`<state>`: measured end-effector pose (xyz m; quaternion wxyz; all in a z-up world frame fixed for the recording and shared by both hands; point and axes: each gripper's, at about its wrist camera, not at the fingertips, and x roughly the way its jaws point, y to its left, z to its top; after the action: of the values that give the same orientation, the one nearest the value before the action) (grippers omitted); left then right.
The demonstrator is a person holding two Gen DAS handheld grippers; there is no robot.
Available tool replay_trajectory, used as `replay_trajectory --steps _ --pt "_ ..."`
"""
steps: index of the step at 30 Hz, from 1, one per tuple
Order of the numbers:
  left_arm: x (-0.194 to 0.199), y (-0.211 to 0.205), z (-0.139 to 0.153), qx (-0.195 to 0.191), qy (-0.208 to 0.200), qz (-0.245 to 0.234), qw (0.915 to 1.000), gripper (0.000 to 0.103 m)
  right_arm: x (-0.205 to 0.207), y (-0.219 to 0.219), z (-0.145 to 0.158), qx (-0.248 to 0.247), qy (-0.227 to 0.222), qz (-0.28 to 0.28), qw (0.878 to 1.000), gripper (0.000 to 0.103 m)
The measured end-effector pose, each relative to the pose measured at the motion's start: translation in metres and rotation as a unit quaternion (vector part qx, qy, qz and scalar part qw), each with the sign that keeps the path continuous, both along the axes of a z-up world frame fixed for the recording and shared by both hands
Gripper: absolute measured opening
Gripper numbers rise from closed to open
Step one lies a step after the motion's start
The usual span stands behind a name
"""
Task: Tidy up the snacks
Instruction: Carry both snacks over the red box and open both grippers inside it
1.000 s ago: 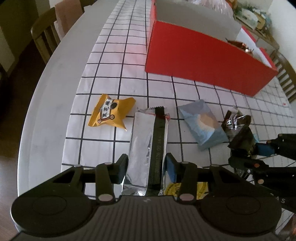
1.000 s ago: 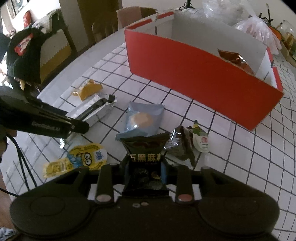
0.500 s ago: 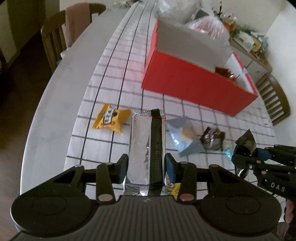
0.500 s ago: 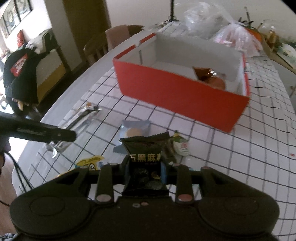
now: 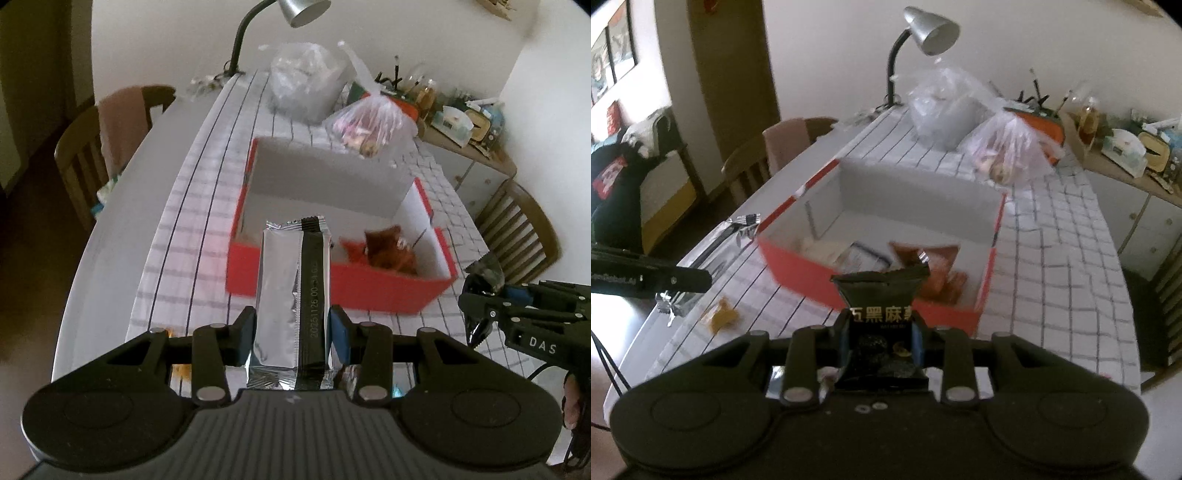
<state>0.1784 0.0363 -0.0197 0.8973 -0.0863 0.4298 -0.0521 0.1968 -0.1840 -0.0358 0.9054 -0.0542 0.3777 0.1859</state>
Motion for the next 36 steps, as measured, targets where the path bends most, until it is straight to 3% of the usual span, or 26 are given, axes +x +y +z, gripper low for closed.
replay_trajectory --steps 10,19,36 --pt "0.030 -0.019 0.012 0.021 -0.011 0.014 0.9996 0.042 0.038 -0.019 0.008 0.021 -0.007 -0.010 1.000 0.030" --pt "0.055 -0.008 0.015 0.043 -0.017 0.022 0.9987 0.041 0.065 0.007 0.003 0.026 -0.002 0.004 1.000 0.030" --pt "0.147 -0.004 -0.043 0.061 0.023 -0.091 0.9937 0.042 0.113 0.078 -0.051 -0.030 0.036 -0.062 0.997 0.030"
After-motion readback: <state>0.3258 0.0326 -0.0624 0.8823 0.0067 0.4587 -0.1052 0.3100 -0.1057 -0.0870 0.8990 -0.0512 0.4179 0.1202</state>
